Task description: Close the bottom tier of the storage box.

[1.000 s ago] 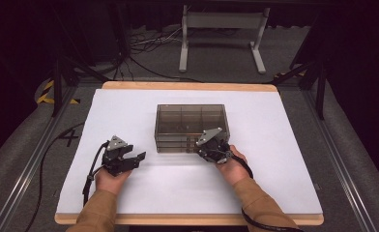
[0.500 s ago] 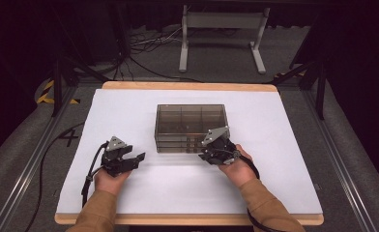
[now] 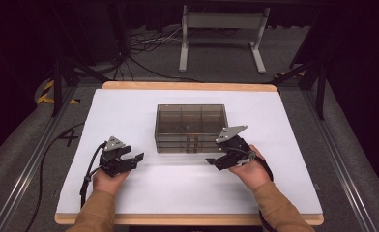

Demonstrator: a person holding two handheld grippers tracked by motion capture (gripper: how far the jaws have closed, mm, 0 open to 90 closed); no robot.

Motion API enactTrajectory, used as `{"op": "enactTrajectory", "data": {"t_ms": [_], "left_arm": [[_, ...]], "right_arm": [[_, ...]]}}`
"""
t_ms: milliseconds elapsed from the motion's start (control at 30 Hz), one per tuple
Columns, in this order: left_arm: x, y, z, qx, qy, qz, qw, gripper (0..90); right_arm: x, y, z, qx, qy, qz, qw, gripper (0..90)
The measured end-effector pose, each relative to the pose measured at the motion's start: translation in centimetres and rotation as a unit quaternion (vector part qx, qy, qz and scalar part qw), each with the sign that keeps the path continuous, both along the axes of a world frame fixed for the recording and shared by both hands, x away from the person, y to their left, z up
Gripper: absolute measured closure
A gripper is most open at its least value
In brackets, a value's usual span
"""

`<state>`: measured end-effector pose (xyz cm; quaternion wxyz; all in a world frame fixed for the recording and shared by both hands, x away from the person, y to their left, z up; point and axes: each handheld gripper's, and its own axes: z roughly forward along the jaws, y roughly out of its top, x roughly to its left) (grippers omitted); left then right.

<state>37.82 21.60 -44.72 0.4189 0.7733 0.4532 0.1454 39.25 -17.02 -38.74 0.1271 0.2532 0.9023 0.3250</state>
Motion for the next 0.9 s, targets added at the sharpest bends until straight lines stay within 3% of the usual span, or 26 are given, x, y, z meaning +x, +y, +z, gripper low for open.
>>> {"op": "enactTrajectory", "data": {"t_ms": [433, 633, 900], "left_arm": [[0.0, 0.7, 0.3, 0.013, -0.001, 0.002, 0.9999, 37.7], [0.0, 1.0, 0.3, 0.014, -0.001, 0.005, 0.9999, 37.6], [0.1, 1.7, 0.5, 0.02, 0.006, 0.002, 0.9998, 37.4]], "right_arm": [[-0.4, -3.5, 0.4, 0.024, -0.005, -0.005, 0.9997, 20.9], [-0.7, -5.1, 0.5, 0.028, -0.012, -0.026, 0.9992, 17.0], [-0.8, -8.8, 0.4, 0.039, -0.019, -0.069, 0.9966, 14.7]]}}
